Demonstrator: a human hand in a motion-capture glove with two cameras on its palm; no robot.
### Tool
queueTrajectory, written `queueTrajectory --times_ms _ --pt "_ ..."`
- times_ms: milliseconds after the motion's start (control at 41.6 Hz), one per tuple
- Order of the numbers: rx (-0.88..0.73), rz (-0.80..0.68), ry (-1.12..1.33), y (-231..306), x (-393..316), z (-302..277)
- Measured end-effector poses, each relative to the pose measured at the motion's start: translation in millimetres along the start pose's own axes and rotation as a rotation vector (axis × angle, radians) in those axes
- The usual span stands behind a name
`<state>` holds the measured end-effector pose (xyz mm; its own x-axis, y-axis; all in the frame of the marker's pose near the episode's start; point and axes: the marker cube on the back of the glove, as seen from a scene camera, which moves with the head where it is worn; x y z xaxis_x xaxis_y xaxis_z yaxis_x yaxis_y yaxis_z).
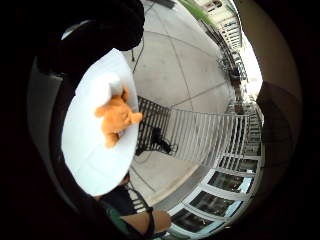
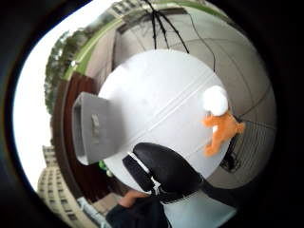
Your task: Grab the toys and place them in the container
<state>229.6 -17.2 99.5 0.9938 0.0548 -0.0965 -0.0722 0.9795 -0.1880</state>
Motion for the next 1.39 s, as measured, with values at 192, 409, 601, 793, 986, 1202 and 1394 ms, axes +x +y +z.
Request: queueTrajectory --times_ms 192,409,601,793,986,1202,1394 --pt "-0.063 0.159 -0.015 2 17 52" --pt "-0.135 0.195 -0.029 9 39 106" --pt "-0.188 0.225 -0.040 14 51 142" --pt "-0.240 0.255 -0.075 12 54 171" --pt "-0.219 0.279 -0.140 14 53 192" --pt "-0.169 0.298 -0.184 18 52 193" --pt "-0.049 0.268 -0.062 13 45 180"
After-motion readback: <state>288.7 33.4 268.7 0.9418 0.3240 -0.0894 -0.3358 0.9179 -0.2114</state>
